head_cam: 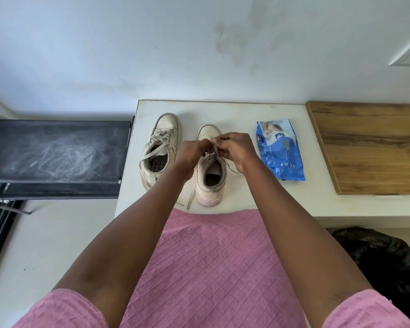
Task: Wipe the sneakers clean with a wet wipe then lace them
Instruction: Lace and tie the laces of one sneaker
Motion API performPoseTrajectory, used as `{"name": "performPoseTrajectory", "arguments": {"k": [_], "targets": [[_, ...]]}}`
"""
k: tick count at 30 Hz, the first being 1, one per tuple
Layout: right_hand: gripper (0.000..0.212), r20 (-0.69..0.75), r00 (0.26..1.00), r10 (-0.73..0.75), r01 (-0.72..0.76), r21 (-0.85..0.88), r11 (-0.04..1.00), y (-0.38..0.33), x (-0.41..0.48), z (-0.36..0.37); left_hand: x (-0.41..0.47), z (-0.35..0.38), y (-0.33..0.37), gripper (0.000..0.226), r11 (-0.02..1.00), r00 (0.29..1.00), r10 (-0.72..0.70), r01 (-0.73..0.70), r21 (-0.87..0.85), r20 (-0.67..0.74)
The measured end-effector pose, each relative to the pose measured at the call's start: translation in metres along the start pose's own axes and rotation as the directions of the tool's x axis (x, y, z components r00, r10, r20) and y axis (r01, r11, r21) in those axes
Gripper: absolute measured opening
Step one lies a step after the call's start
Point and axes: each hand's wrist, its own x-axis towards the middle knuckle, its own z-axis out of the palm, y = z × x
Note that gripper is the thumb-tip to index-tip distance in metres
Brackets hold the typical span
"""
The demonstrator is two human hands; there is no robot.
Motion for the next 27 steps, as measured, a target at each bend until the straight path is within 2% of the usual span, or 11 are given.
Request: {"name": "performPoseTrajectory", "arguments": {"k": [3, 8, 12, 14, 16, 18, 21, 25, 27], "targets": [[0.016, -0.074, 0.984, -0.160, 0.137, -0.245, 0.960, 0.009, 0.000, -0.001, 0.004, -0.001, -0.003, 0.015, 0.997, 0.999, -0.042, 0.041, -0.059, -0.011], [0.023, -0.184, 0.960, -0.212, 0.132, -0.372, 0.919, 0.017, 0.006, 0.006, 0.001, 0.002, -0.004, 0.013, 0.980, 0.993, -0.118, 0.113, -0.161, -0.021], [0.025, -0.175, 0.983, -0.049, 0.025, -0.141, 0.990, 0.017, 0.005, 0.005, -0.003, 0.003, -0.007, 0.014, 0.939, 0.989, -0.136, 0.145, -0.311, 0.050], [0.025, -0.118, 0.992, -0.043, 0.032, -0.099, 0.995, 0.015, 0.005, 0.003, -0.005, 0.003, -0.007, 0.014, 0.930, 0.989, -0.140, 0.150, -0.336, 0.056], [0.025, -0.039, 0.997, -0.074, 0.069, -0.125, 0.990, 0.012, 0.005, -0.001, -0.005, 0.001, -0.006, 0.012, 0.934, 0.989, -0.140, 0.148, -0.324, 0.048], [0.023, 0.038, 0.991, -0.129, 0.134, -0.244, 0.960, 0.008, 0.005, -0.004, -0.004, -0.002, -0.005, 0.011, 0.954, 0.992, -0.116, 0.124, -0.274, 0.046], [0.020, 0.093, 0.962, -0.257, 0.266, -0.535, 0.802, 0.006, 0.004, -0.006, -0.004, -0.007, -0.004, 0.008, 0.982, 0.996, -0.046, 0.060, -0.179, 0.081], [0.015, 0.058, 0.944, -0.324, 0.296, -0.580, 0.759, 0.005, 0.001, -0.002, -0.006, -0.012, -0.006, 0.004, 0.996, 0.998, 0.001, 0.004, -0.086, 0.060], [0.014, 0.052, 0.938, -0.343, 0.307, -0.584, 0.751, 0.005, -0.001, 0.000, -0.009, -0.015, -0.009, 0.007, 0.995, 0.999, -0.004, 0.009, -0.103, 0.053]]}}
